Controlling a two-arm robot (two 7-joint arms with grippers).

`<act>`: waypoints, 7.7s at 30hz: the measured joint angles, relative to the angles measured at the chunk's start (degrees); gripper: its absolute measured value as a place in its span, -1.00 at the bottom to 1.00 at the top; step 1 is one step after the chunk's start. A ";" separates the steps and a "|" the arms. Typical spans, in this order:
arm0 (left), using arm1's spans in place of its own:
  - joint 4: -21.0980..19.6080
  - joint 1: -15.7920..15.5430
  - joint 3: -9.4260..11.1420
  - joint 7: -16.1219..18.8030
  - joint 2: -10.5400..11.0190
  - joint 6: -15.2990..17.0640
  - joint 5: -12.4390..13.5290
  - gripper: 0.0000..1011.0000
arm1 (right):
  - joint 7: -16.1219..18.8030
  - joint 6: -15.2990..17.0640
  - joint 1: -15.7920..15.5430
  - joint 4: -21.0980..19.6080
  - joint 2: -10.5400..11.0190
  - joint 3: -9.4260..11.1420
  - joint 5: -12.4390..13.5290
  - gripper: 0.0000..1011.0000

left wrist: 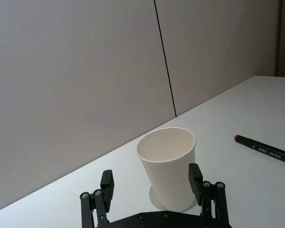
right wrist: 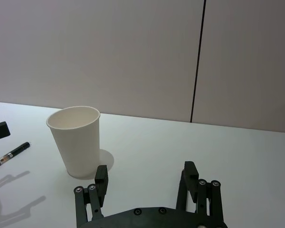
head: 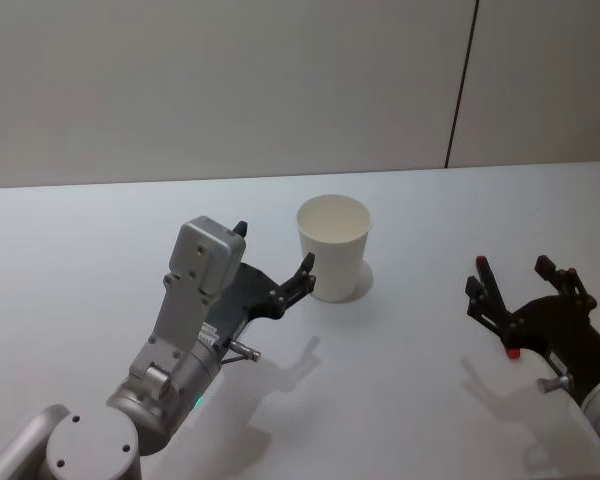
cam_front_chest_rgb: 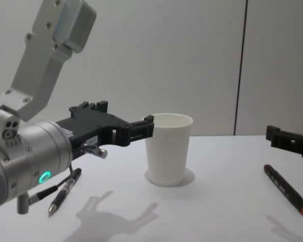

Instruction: Place the pen into the pen holder.

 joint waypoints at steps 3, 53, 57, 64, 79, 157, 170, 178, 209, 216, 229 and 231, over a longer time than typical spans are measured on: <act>0.00 0.00 0.00 0.00 0.00 0.00 0.00 0.99 | 0.00 0.00 0.00 0.00 0.00 0.00 0.00 0.98; 0.00 0.00 0.00 0.00 0.00 0.00 0.00 0.99 | 0.00 0.00 0.00 0.00 0.00 0.00 0.00 0.98; 0.00 0.00 0.00 0.00 0.00 0.00 0.00 0.99 | 0.00 0.00 0.00 0.00 0.00 0.00 0.00 0.98; 0.00 0.00 0.00 0.00 0.00 0.00 0.00 0.99 | 0.00 0.00 0.00 0.00 0.00 0.00 0.00 0.98; 0.00 0.00 0.00 0.00 0.00 0.00 0.00 0.99 | 0.18 0.46 0.53 0.35 -0.20 0.10 0.00 0.98; 0.00 0.00 0.00 0.00 0.00 0.00 0.00 0.99 | -21.26 25.92 16.19 17.47 -16.55 0.09 5.49 0.29; 0.00 0.00 0.00 0.00 0.00 0.00 0.00 0.99 | -23.81 28.41 16.51 17.68 -17.19 0.62 6.15 -0.52; 0.00 0.00 0.00 0.00 0.00 0.00 0.00 0.99 | -24.18 29.18 16.58 17.69 -17.48 0.67 5.51 -0.63; 0.00 0.00 0.00 0.00 0.00 0.00 0.00 0.99 | -11.92 16.95 15.93 13.34 -16.34 -2.31 -11.17 -0.63; 0.00 0.00 0.00 0.00 0.00 0.00 0.00 0.99 | -7.15 11.71 16.47 13.14 -16.15 -3.08 -15.16 -0.63; 0.00 0.00 0.00 0.00 0.00 0.00 0.00 0.99 | 2.41 1.09 19.75 16.37 -16.69 -4.41 -21.17 -0.63; 0.00 0.00 0.00 0.00 0.00 0.00 0.00 0.99 | 4.18 -1.00 20.85 17.61 -16.99 -4.62 -22.11 -0.63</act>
